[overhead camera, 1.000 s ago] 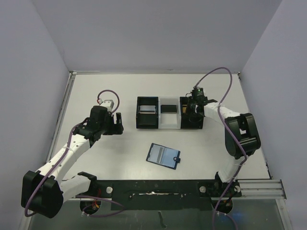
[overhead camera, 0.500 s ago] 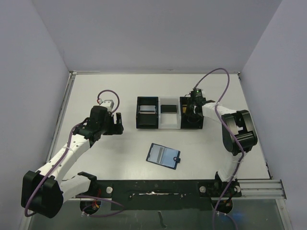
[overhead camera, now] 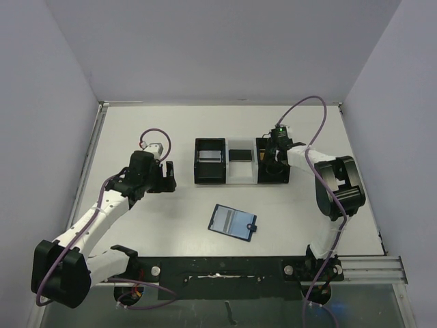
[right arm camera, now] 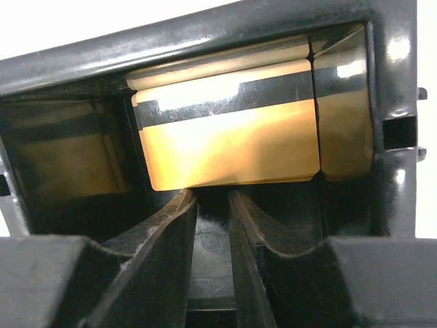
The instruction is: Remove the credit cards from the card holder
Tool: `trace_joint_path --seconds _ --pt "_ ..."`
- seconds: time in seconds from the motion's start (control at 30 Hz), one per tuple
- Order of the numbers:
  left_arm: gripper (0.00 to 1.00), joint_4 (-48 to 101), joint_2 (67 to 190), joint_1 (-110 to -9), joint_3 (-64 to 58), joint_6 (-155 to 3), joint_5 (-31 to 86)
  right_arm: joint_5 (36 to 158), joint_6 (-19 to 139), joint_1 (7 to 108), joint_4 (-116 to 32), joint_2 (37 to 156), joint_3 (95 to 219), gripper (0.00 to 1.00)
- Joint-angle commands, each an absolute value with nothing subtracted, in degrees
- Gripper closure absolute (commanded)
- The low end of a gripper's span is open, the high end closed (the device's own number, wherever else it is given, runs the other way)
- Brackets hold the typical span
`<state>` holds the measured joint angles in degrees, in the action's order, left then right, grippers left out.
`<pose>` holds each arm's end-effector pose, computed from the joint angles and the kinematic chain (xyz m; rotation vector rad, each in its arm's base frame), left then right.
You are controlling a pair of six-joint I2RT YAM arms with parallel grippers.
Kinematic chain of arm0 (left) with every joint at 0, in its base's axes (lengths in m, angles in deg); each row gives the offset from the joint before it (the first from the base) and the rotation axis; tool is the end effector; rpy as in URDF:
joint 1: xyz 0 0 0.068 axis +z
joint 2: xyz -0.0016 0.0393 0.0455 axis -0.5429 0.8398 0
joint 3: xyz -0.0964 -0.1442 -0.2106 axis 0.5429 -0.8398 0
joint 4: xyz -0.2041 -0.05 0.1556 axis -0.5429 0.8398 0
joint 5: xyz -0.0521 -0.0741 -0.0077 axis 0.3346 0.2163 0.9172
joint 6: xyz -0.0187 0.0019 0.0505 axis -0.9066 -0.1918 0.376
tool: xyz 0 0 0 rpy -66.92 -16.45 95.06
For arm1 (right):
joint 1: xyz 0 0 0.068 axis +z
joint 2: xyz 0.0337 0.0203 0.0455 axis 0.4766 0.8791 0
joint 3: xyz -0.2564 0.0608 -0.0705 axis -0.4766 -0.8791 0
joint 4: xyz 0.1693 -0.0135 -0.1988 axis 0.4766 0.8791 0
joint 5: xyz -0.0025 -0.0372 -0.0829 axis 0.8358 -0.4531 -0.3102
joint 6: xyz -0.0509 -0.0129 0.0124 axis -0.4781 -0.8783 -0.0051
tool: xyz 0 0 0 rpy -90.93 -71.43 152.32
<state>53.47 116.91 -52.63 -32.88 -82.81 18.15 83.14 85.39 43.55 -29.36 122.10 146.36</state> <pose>0.2160 -0.0768 0.2365 0.0102 2.4066 -0.2914 0.3700 0.0956 0.1600 0.4173 2.4879 0.1908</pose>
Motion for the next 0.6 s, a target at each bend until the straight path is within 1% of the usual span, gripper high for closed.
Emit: trace_joint_path --seconds 0.0,0.1,0.37,0.47,0.57 --pt "0.23 51.14 117.17 -52.35 -31.65 -82.26 19.45 80.38 85.81 43.91 -30.66 122.85 148.44 0.7" --pt "0.23 50.23 116.45 -52.3 -31.93 -82.05 21.38 79.54 85.79 43.91 -30.9 122.1 148.03 0.67" --pt "0.23 50.18 116.42 -52.3 -31.95 -81.87 21.74 81.83 84.71 43.94 -29.57 117.33 147.08 0.66" --pt "0.23 50.25 116.16 -52.35 -32.07 -81.95 21.5 81.41 84.57 44.01 -28.58 113.64 146.3 0.59" --pt "0.23 50.09 115.98 -52.37 -32.15 -81.95 22.0 81.57 83.64 44.0 -27.94 110.0 145.7 0.55"
